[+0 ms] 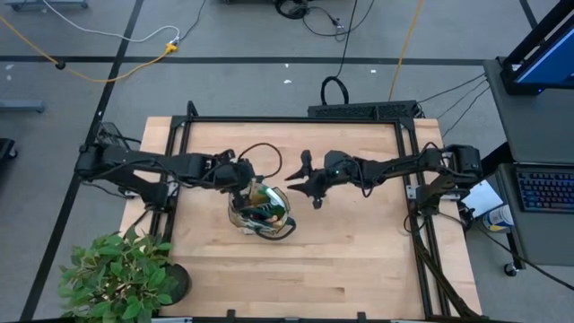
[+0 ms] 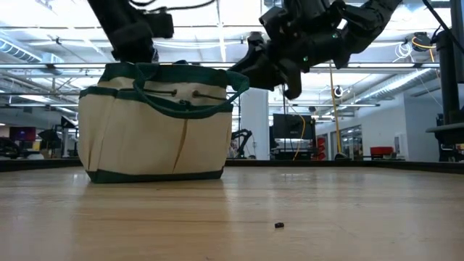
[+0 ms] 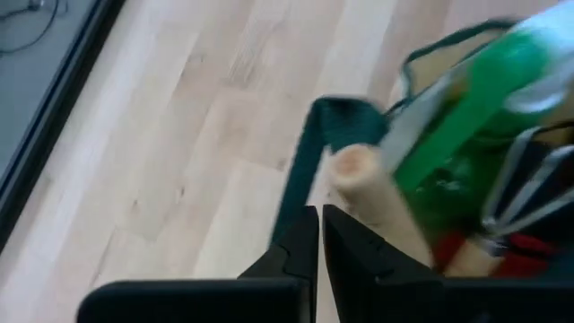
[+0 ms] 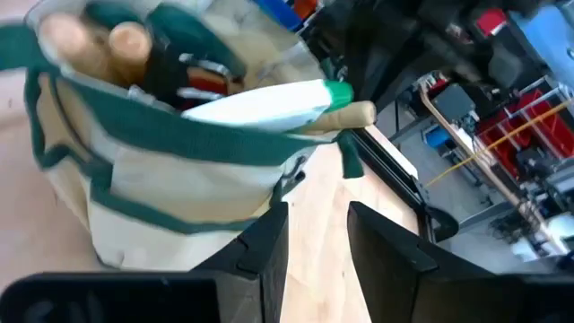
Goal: Pick & Place Garden tools in Gardening bag
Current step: Adjust the gardening bag
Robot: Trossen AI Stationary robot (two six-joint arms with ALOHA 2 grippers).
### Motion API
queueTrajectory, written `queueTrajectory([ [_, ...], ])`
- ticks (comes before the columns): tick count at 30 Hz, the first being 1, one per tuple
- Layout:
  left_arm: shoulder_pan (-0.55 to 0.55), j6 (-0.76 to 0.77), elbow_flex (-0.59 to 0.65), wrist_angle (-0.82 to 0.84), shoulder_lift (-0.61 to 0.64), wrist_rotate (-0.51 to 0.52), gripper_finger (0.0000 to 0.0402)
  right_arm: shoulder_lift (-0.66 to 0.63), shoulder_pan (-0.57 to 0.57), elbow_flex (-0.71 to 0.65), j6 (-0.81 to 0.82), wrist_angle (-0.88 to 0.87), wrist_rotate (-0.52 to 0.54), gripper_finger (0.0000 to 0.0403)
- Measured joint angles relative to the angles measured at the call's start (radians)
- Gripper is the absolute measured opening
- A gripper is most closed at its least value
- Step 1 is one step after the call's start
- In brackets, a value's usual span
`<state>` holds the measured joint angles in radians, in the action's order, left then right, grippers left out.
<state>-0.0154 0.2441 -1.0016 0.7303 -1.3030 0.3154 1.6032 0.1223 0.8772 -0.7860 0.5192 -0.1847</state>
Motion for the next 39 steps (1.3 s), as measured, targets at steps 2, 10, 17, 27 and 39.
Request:
queueTrajectory([
  [2,0.021,-0.020,0.000,-0.003,-0.025,-0.013,0.0026,0.000,0.006,0.000,0.042,0.015,-0.003,0.0112],
  [10,0.032,-0.133,0.000,-0.082,-0.076,-0.149,0.0026,0.006,0.023,0.000,0.064,0.014,-0.002,0.0112],
  [17,0.013,-0.140,0.000,-0.096,-0.035,-0.150,0.0026,0.006,0.022,0.000,0.067,0.016,-0.003,0.0112],
  [27,-0.006,-0.159,-0.001,-0.094,-0.023,-0.155,0.0026,0.006,0.022,0.000,0.062,0.037,-0.003,0.0112],
  [39,-0.054,-0.160,0.000,-0.098,0.039,-0.117,0.0026,0.006,0.042,0.000,0.043,0.046,-0.003,0.0112],
])
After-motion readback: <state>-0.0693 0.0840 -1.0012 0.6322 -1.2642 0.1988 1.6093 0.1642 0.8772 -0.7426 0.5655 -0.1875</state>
